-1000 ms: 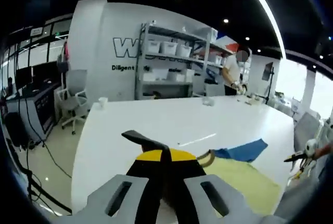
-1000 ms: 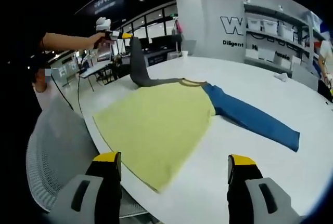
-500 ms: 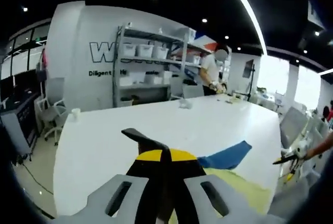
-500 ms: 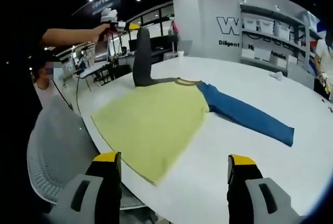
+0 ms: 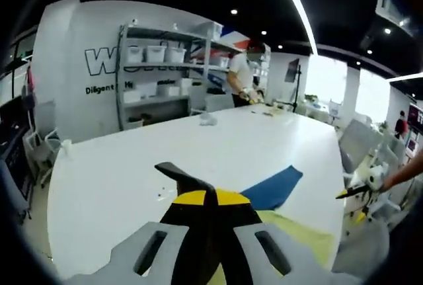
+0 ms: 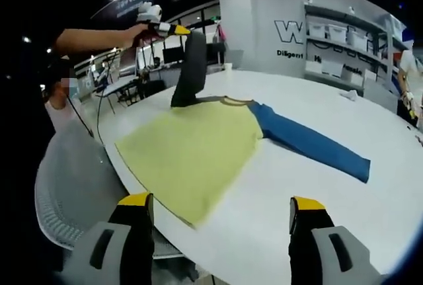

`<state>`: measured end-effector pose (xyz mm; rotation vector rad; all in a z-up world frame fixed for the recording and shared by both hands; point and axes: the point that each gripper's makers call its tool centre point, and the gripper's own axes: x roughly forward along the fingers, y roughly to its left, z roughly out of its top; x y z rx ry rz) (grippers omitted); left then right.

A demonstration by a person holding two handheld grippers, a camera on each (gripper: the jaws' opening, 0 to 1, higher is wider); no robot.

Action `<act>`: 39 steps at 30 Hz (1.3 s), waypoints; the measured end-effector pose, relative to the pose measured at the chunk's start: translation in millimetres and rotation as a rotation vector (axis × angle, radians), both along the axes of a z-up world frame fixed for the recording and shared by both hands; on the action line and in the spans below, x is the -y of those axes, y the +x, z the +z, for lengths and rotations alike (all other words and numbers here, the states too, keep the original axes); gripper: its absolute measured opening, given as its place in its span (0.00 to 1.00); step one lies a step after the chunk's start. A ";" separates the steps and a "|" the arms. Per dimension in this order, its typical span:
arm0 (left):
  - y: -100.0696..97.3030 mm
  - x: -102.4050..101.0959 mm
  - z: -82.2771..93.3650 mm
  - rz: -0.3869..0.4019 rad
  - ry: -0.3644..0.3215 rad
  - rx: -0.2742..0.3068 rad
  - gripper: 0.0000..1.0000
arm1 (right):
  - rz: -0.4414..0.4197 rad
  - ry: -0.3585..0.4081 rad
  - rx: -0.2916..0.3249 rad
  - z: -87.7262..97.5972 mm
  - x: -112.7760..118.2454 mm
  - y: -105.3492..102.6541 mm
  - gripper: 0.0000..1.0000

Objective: Fold the garment on the visible template until the final outline fits inside the template.

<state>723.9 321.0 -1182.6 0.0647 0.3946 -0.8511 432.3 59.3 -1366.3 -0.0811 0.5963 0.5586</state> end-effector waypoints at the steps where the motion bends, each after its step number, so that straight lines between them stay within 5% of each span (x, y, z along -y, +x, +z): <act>1: -0.5 3.4 -3.5 -0.005 0.001 -0.008 0.01 | -0.001 -0.003 0.001 0.2 1.1 -0.3 0.83; 16: -4.0 64.1 -59.5 -0.061 0.059 -0.109 0.01 | -0.053 0.003 0.006 2.7 25.7 -4.6 0.85; 39: -9.2 119.9 -121.1 -0.087 0.146 -0.201 0.01 | -0.029 -0.019 -0.002 0.2 25.1 -14.9 0.87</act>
